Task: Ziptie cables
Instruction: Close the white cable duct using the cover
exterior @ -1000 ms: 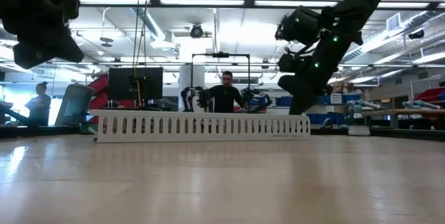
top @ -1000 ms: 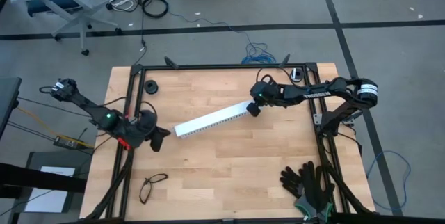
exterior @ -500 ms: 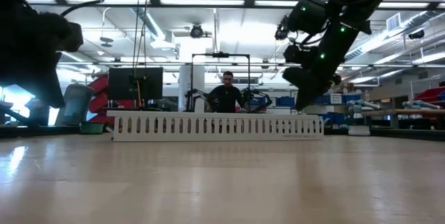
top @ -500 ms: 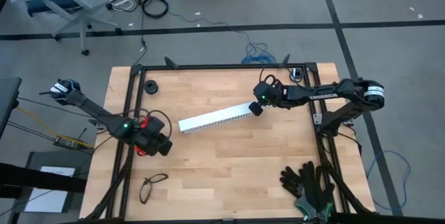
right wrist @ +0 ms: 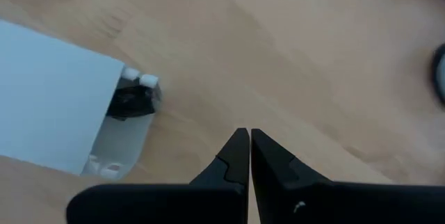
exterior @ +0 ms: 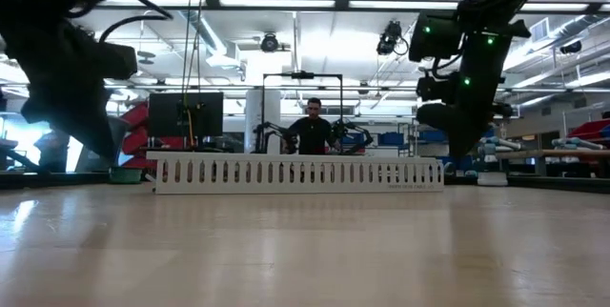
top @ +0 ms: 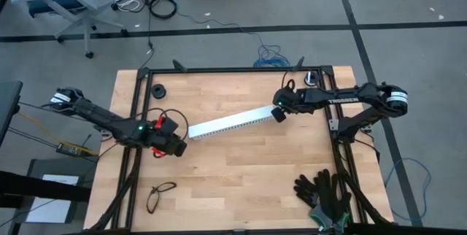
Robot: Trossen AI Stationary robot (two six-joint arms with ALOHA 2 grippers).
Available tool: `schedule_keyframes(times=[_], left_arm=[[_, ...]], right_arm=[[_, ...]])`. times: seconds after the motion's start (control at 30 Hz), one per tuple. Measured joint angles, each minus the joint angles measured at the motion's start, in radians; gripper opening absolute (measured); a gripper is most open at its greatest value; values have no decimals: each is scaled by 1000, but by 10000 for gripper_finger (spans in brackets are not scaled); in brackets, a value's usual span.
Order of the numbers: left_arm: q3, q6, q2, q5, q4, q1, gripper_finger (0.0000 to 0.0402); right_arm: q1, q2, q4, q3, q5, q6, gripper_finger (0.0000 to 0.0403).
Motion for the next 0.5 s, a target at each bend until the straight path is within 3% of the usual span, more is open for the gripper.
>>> schedule_keyframes(times=[0.2, 0.4, 0.5], left_arm=[[-1, 115, 45, 61, 63, 103, 0], [-1, 294, 92, 119, 220, 212, 0], [-2, 369, 123, 160, 282, 267, 0]], right_arm=[[-35, -6, 90, -75, -58, 25, 0], [-36, -2, 403, -139, -214, 2, 0], [-25, 14, 445, -130, -233, -19, 0]])
